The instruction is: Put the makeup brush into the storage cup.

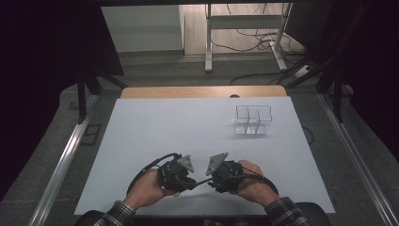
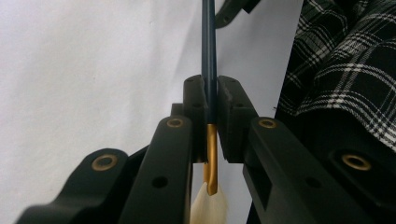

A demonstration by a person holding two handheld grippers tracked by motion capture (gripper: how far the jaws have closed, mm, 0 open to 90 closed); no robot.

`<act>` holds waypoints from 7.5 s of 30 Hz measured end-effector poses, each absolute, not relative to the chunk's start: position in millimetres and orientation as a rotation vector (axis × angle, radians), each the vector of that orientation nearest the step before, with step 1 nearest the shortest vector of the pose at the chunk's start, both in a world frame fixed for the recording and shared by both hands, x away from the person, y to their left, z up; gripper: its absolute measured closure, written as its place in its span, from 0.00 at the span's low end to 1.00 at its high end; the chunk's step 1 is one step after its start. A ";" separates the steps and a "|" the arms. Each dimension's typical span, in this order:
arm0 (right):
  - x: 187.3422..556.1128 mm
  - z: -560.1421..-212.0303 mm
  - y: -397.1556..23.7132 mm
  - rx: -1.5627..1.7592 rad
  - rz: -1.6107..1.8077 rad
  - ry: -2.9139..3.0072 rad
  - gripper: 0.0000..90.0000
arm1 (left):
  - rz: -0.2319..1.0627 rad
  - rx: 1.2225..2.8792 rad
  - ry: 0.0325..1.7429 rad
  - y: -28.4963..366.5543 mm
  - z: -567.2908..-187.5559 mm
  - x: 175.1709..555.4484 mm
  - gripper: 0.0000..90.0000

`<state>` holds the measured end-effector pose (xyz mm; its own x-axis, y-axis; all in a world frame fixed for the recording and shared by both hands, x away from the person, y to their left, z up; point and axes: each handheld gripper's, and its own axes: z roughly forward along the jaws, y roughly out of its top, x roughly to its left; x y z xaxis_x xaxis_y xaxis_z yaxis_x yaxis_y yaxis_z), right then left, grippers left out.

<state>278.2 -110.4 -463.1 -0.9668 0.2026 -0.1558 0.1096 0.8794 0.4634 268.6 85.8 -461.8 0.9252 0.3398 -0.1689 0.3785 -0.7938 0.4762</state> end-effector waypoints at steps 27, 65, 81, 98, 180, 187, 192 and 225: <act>291.2 -457.7 -132.2 0.515 0.745 2.876 0.95 | 0.238 2.349 0.779 128.8 -456.7 278.6 0.01; 288.7 -452.0 -137.3 0.782 0.997 2.627 0.95 | -0.030 2.046 0.951 147.4 -449.8 289.8 0.00; 279.1 -451.7 -122.7 0.764 1.094 2.604 0.95 | -0.109 1.969 0.927 140.6 -448.1 298.2 0.00; 269.8 -452.4 -111.7 0.693 1.162 2.611 0.95 | -0.218 1.912 0.907 141.0 -449.8 302.9 0.36; 283.0 -448.7 -107.9 0.750 1.141 2.665 0.92 | 0.071 2.134 0.807 124.1 -448.1 277.3 0.10; 284.9 -447.2 -111.9 0.765 1.136 2.654 0.93 | 0.093 2.132 0.846 135.1 -450.3 274.9 0.05; 287.2 -445.1 -116.5 0.776 1.138 2.646 0.93 | 0.133 2.155 0.864 140.7 -452.3 272.6 0.04; 298.0 -432.9 -148.4 0.851 1.161 2.565 0.92 | 0.337 2.209 0.983 193.4 -460.7 255.5 0.00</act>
<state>298.0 -148.4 -432.9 -0.8145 0.5778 0.0531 0.4211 0.5257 0.7391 255.5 193.4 -460.7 0.6801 0.7321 -0.0393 0.5541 -0.4782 0.6814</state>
